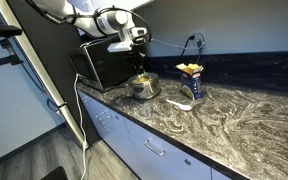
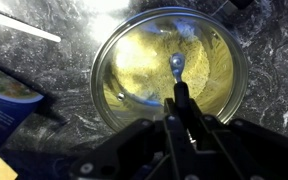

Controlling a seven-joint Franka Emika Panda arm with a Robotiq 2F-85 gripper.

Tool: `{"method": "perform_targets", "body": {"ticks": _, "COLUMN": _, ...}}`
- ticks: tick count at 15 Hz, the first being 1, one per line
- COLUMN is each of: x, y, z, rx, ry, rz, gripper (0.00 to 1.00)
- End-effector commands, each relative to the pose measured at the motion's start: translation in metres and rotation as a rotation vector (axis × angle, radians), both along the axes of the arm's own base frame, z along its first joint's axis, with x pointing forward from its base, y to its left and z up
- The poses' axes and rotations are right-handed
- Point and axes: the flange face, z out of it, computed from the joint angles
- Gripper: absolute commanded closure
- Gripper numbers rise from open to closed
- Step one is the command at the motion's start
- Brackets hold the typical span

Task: Pour the contents of the box into the pot and cover the pot

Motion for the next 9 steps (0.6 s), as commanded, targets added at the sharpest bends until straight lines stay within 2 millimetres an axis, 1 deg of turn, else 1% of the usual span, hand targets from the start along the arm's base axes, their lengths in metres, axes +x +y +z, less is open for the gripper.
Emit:
{"method": "perform_targets", "body": {"ticks": 1, "x": 0.0025, "y": 0.0010, "z": 0.0101, "rx": 0.018, "ry": 0.006, "rz": -0.008, "gripper": 0.96}}
{"method": "perform_targets", "body": {"ticks": 9, "x": -0.0017, "y": -0.0001, "z": 0.0117, "rx": 0.036, "ry": -0.001, "rz": -0.018, "gripper": 0.96}}
